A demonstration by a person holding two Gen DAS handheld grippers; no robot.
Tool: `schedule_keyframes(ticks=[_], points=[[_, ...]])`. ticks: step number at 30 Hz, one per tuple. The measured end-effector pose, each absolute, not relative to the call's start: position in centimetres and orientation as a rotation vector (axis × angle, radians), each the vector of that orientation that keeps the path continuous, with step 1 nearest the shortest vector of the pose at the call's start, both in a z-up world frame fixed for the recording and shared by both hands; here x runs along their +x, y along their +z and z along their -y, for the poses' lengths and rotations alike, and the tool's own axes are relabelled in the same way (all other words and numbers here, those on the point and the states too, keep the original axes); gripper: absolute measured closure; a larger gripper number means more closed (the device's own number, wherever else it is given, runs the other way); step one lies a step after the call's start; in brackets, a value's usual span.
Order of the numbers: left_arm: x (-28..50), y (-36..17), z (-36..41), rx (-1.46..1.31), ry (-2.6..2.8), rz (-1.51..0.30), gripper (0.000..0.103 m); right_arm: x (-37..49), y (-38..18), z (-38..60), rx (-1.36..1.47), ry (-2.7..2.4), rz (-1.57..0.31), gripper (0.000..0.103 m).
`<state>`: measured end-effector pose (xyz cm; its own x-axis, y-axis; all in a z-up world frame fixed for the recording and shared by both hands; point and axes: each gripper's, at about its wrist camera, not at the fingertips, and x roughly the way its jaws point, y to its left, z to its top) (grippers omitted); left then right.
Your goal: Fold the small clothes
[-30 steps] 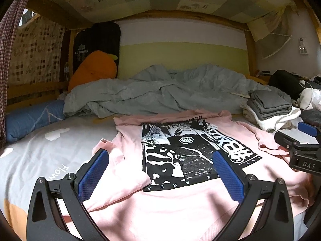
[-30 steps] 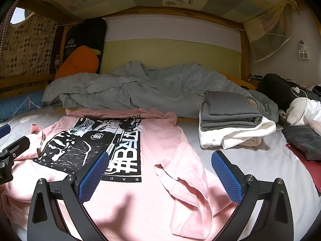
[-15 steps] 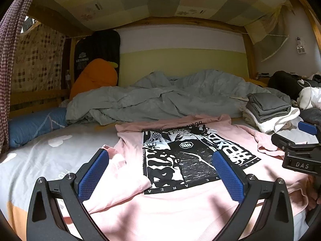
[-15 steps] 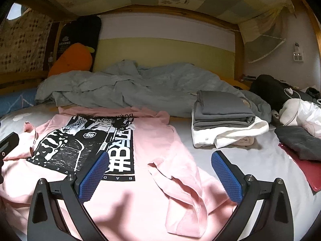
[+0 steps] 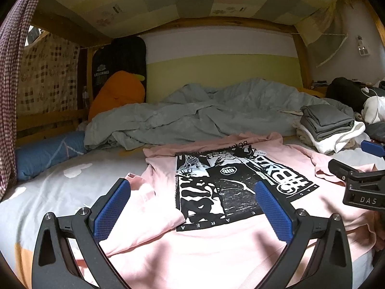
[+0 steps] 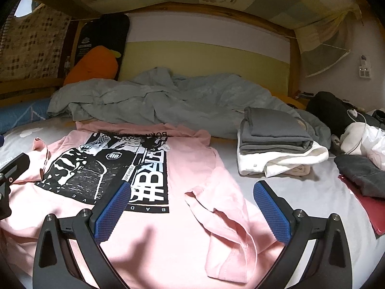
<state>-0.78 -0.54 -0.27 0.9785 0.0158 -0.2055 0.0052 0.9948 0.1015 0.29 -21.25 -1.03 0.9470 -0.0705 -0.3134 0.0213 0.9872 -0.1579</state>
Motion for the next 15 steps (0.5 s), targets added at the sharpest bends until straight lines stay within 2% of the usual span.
schedule_keyframes(ticks=[9, 15], points=[[-0.7, -0.2, 0.7, 0.110, 0.004, -0.209, 0.000, 0.6, -1.0, 21.6, -0.133, -0.028, -0.333, 0.001], [-1.1, -0.3, 0.5, 0.112, 0.013, -0.200, 0.000, 0.4, -1.0, 22.5, -0.085, -0.055, -0.328, 0.006]])
